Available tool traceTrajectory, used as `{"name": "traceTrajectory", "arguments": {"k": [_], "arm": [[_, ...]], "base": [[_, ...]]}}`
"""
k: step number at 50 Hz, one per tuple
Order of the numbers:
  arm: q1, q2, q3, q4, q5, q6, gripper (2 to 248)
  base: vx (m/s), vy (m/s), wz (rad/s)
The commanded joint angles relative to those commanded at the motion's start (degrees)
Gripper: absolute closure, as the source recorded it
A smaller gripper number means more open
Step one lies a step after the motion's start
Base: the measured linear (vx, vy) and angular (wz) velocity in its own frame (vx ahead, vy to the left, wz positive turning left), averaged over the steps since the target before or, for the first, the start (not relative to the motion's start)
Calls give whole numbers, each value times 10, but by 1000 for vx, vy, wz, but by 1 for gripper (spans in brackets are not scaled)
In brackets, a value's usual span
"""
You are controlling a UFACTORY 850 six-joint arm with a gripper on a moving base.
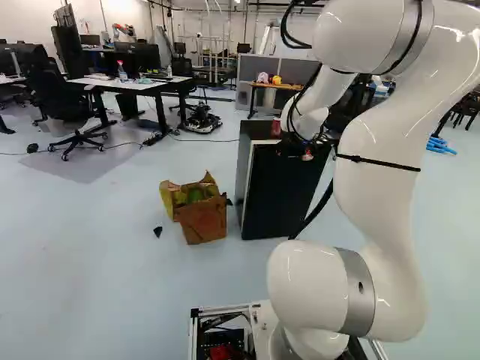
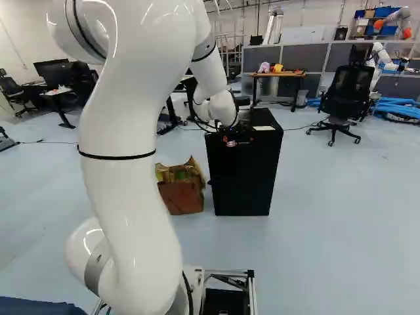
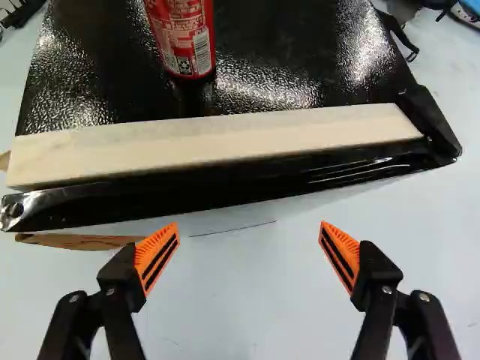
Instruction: Grab a drink from the fridge
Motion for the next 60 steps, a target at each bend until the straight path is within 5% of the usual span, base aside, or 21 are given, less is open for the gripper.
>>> {"name": "traceTrajectory", "arguments": {"k": [18,60], "arm": [[-1,46,57,0,31,0,3],[18,55,84,3,272,0,3]], "base": [[0,0,0],[0,0,0]]}}
